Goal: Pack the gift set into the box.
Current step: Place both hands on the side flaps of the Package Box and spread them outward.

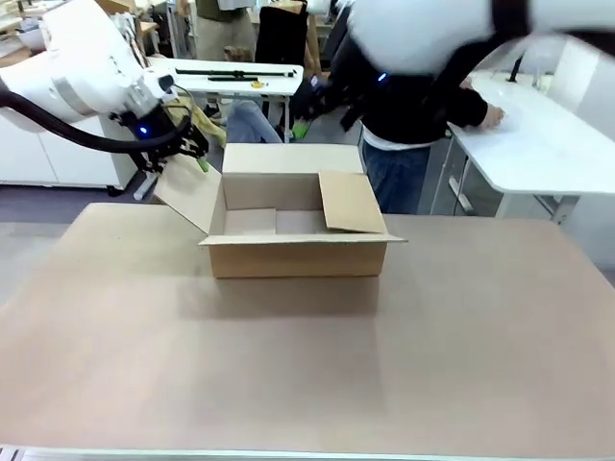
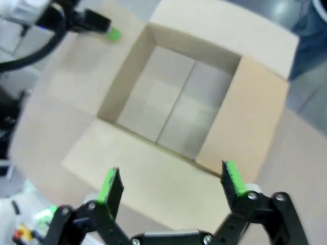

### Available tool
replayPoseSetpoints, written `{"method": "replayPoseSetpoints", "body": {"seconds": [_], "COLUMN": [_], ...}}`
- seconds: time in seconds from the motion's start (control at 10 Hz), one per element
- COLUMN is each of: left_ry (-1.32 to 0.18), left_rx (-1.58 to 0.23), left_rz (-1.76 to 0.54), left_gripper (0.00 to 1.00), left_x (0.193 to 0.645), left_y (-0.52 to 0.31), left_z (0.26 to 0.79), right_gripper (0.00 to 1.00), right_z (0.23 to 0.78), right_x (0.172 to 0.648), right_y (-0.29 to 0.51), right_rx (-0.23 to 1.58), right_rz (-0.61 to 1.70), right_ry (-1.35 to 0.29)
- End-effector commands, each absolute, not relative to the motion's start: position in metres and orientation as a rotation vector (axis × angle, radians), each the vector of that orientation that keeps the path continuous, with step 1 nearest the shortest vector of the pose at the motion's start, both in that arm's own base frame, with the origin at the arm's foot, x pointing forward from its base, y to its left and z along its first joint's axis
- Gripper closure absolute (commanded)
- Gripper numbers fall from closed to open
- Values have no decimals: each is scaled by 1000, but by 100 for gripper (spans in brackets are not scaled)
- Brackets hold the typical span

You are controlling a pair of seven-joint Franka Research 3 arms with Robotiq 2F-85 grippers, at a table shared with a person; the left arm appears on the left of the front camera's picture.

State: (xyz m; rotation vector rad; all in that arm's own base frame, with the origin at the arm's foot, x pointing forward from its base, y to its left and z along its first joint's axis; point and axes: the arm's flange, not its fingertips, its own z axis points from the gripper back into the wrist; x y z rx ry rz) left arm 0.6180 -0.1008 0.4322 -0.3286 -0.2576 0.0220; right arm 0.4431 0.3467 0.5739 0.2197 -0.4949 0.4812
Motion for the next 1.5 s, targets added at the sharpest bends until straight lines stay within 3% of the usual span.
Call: {"method": "replayPoseSetpoints", "body": {"seconds": [0.0, 0.2, 0.3, 0.5, 0.6, 1.1, 1.4], "left_ry": [-257, -257, -257, -257, -257, -257, -257], "left_rx": [-316, -316, -316, -316, -316, -316, -316], "left_rz": [34, 34, 34, 34, 34, 34, 34], "left_gripper": [0, 0, 0, 0, 0, 0, 0], "left_x": [618, 618, 618, 618, 618, 618, 618], "left_y": [-102, -102, -102, -102, -102, -102, -102], "left_z": [433, 433, 433, 433, 433, 433, 433], "right_gripper": [0, 0, 0, 0, 0, 0, 0], "right_z": [551, 524, 524, 524, 509, 442, 420], "right_x": [475, 488, 466, 466, 476, 554, 565], "right_y": [404, 374, 376, 376, 374, 423, 419], "right_rx": [-54, -126, -15, -15, -84, -82, -255], "right_rz": [482, 367, 462, 462, 427, 184, 55], "right_ry": [-351, -268, -390, -390, -345, -173, -204]}}
